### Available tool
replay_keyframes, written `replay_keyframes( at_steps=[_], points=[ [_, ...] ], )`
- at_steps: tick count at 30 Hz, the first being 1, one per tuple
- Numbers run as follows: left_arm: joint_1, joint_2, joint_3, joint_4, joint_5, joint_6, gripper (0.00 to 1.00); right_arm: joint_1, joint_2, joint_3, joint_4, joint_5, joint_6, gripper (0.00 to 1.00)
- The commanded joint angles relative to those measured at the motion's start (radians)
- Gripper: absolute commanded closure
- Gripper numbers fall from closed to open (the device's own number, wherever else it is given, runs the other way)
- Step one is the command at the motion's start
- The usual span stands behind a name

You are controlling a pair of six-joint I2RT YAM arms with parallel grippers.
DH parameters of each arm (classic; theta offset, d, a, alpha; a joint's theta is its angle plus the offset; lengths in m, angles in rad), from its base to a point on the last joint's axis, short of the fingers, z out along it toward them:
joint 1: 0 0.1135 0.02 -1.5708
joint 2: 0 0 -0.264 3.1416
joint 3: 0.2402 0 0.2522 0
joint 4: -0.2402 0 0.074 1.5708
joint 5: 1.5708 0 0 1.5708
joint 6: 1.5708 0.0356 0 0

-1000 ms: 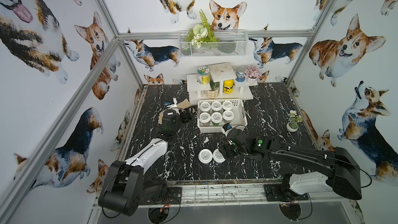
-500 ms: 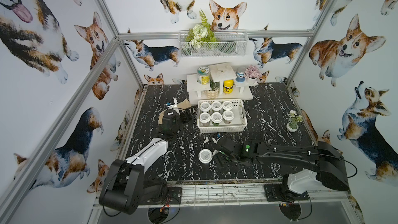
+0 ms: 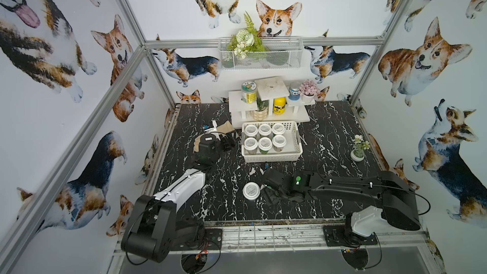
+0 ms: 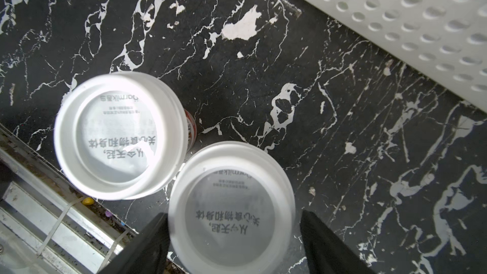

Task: Put the yogurt in the basket
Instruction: Pick up the yogurt from the center of the board.

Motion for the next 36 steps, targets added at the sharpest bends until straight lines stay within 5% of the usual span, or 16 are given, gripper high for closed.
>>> replay_keyframes(
  at_steps=[1,36],
  points=[
    [0.001,-0.004,0.002,0.025,0.010,0.007,0.19,-0.003,-0.003,0.005,-0.017,0.022,0.005,0.20],
    [0.000,-0.002,0.001,0.024,0.010,0.007,0.19,-0.293,-0.100,-0.092,-0.061,0.061,-0.023,0.28]
  ],
)
